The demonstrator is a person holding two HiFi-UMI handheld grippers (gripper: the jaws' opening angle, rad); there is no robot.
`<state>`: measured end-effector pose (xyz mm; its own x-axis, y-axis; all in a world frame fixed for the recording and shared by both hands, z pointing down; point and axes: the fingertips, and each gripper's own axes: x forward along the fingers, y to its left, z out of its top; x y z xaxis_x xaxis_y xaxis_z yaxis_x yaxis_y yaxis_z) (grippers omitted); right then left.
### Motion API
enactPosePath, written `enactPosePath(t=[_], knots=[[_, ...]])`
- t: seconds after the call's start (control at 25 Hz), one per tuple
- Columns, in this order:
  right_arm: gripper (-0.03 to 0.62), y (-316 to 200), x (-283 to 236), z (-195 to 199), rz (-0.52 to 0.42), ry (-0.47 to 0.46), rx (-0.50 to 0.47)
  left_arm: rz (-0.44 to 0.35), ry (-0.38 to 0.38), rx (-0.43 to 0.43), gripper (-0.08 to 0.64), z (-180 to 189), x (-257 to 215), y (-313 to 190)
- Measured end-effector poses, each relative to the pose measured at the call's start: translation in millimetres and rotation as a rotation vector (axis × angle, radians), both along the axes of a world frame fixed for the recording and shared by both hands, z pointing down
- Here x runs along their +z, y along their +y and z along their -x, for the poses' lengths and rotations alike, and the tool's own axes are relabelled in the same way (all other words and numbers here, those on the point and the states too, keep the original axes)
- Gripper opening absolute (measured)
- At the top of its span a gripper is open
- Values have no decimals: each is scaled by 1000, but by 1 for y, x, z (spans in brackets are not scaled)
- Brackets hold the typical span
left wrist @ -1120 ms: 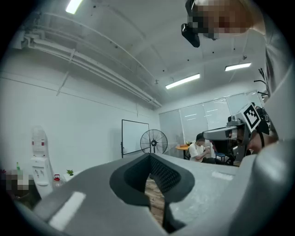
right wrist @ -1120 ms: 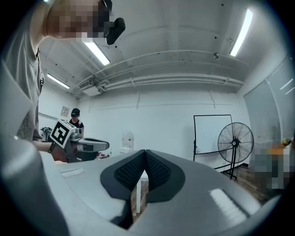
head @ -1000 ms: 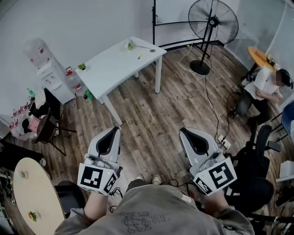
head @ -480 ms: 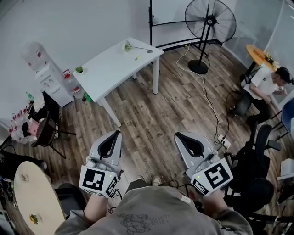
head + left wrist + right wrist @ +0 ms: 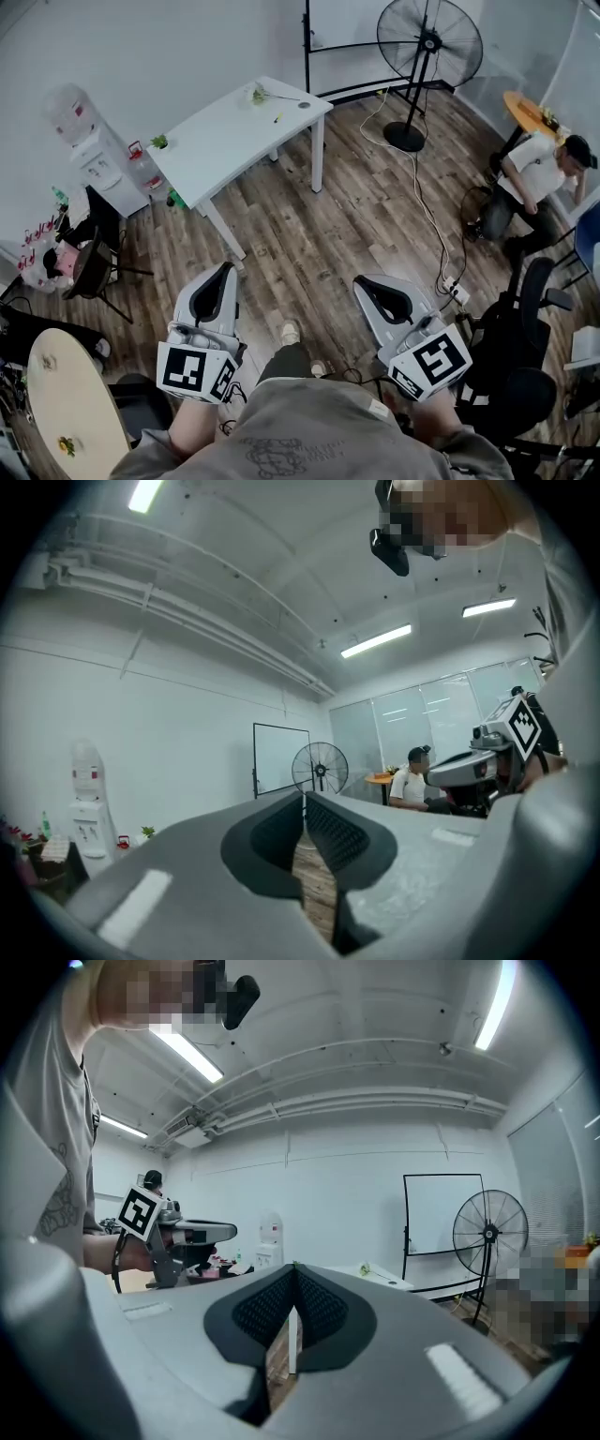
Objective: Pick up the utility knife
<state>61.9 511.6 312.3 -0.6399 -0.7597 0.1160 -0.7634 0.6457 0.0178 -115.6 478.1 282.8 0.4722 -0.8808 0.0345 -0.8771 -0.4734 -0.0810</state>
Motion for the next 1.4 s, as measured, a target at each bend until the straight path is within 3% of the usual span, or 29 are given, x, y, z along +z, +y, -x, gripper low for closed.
enactPosePath(t=[0.08,0.24,0.6,1.0,1.4], knots=[[28,-4,2,-3,6,6,2,-8,10,-24,91,3,-2,-6],[28,-16,8,-10,24,13,15,-12,9,-33,160,4,1,-21],[28,-84,10,-21,24,36,44,10,-6,-31,156,5,11,-85],[28,-193,10,-4,49,53,73,24,-7,-3,156,16,7,-206],[28,-315,4,34,58,93,102,19,-58,46,158,45,4,-333]])
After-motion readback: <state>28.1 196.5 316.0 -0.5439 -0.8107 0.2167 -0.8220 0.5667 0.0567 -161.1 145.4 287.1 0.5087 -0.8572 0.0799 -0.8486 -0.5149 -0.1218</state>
